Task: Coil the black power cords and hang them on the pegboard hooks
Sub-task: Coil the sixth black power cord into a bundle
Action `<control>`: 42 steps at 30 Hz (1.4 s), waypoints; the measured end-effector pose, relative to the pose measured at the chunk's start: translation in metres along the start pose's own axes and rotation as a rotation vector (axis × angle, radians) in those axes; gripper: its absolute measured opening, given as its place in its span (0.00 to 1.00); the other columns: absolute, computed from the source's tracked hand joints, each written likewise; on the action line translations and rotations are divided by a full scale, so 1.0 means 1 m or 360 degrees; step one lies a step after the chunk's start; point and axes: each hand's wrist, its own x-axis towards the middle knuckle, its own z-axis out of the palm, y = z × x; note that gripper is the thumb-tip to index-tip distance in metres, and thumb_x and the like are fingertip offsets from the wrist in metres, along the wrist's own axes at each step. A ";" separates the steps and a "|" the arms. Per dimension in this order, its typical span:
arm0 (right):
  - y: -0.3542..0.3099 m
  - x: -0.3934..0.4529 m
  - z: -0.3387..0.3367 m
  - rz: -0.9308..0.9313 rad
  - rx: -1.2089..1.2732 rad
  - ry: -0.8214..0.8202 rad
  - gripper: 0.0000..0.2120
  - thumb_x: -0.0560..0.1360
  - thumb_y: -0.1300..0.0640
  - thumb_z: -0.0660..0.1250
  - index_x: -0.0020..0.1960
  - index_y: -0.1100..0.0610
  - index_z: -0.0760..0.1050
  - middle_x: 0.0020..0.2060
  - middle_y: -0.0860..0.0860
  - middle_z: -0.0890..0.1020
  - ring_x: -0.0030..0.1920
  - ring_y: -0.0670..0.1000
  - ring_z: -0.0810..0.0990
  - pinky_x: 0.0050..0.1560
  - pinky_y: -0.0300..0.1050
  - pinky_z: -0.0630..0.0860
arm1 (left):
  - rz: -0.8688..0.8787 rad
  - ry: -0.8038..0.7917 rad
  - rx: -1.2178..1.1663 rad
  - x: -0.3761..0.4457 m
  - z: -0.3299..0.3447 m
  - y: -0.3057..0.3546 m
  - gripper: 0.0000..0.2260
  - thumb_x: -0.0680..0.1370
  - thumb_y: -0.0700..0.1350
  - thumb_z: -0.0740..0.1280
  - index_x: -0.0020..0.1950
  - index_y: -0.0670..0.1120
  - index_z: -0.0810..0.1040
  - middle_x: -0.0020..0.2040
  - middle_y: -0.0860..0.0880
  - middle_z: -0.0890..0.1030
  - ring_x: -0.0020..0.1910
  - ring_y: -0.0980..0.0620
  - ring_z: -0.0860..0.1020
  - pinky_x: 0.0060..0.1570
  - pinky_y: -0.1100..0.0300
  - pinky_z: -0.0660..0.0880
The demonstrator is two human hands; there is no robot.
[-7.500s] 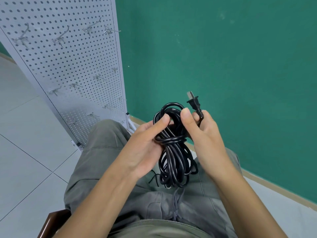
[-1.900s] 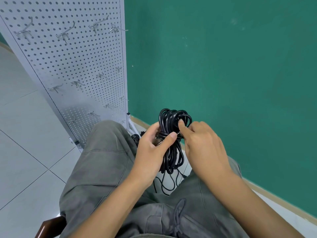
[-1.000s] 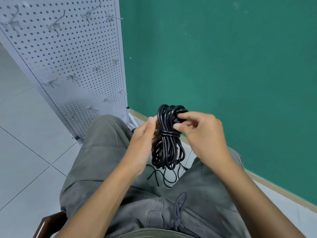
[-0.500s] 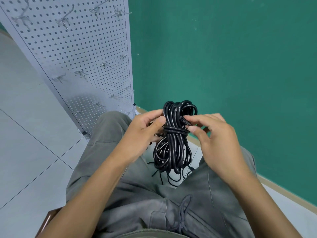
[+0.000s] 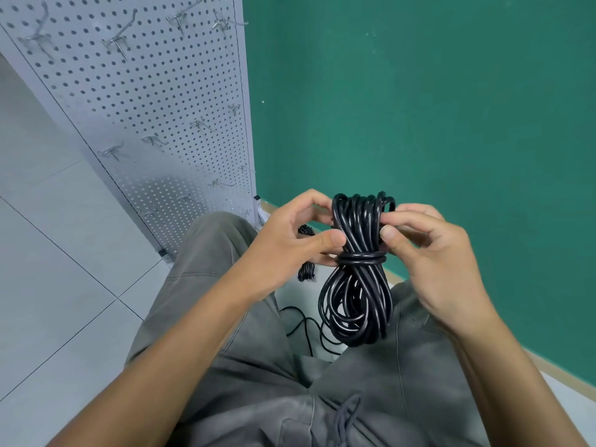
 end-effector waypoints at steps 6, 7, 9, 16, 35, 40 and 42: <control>0.019 0.006 -0.004 -0.0030 -0.0084 0.0112 0.15 0.76 0.69 0.71 0.46 0.48 0.83 0.51 0.56 0.80 0.47 0.50 0.81 0.50 0.37 0.80 | -0.0006 -0.0006 0.0101 0.012 0.005 0.006 0.15 0.74 0.43 0.75 0.59 0.42 0.78 0.51 0.41 0.83 0.39 0.48 0.84 0.44 0.59 0.82; 0.019 0.006 -0.003 -0.0035 -0.0099 0.0146 0.16 0.76 0.69 0.71 0.45 0.47 0.82 0.51 0.56 0.79 0.46 0.47 0.80 0.49 0.34 0.78 | -0.0005 0.0009 0.0106 0.014 0.007 0.006 0.15 0.73 0.44 0.75 0.58 0.42 0.78 0.51 0.41 0.83 0.39 0.48 0.84 0.43 0.60 0.81; 0.018 0.006 0.000 -0.0040 -0.0071 0.0190 0.18 0.76 0.71 0.70 0.44 0.47 0.81 0.50 0.55 0.75 0.41 0.38 0.77 0.45 0.28 0.73 | 0.0020 0.0054 0.0105 0.016 0.012 0.004 0.14 0.72 0.47 0.75 0.55 0.44 0.78 0.52 0.39 0.83 0.39 0.46 0.85 0.42 0.60 0.81; 0.022 0.009 -0.008 -0.0013 0.0042 0.0143 0.13 0.76 0.69 0.72 0.46 0.51 0.84 0.47 0.55 0.75 0.42 0.43 0.76 0.45 0.39 0.75 | 0.0051 0.0115 -0.0005 0.022 0.019 -0.007 0.13 0.75 0.45 0.72 0.58 0.43 0.81 0.56 0.37 0.83 0.45 0.49 0.85 0.44 0.60 0.82; 0.014 -0.014 -0.003 0.0219 0.0243 -0.0125 0.19 0.73 0.40 0.73 0.59 0.47 0.79 0.62 0.50 0.81 0.62 0.48 0.82 0.65 0.52 0.77 | 0.0073 0.0053 0.0270 0.021 0.030 0.004 0.15 0.74 0.51 0.72 0.50 0.43 0.73 0.44 0.52 0.79 0.41 0.55 0.77 0.39 0.65 0.76; 0.026 0.001 -0.004 0.0265 0.0242 -0.0097 0.13 0.74 0.49 0.76 0.55 0.51 0.78 0.55 0.54 0.85 0.53 0.53 0.86 0.62 0.56 0.79 | 0.0049 0.0086 0.0377 0.029 0.023 0.000 0.16 0.74 0.51 0.74 0.51 0.42 0.75 0.44 0.53 0.79 0.42 0.53 0.78 0.40 0.59 0.80; 0.036 0.010 -0.007 0.0354 0.0316 -0.0173 0.09 0.78 0.56 0.72 0.57 0.55 0.77 0.52 0.56 0.86 0.52 0.53 0.87 0.59 0.49 0.81 | -0.0004 0.0070 0.0477 0.037 0.017 -0.003 0.14 0.76 0.49 0.75 0.50 0.41 0.75 0.44 0.49 0.80 0.42 0.45 0.81 0.43 0.45 0.83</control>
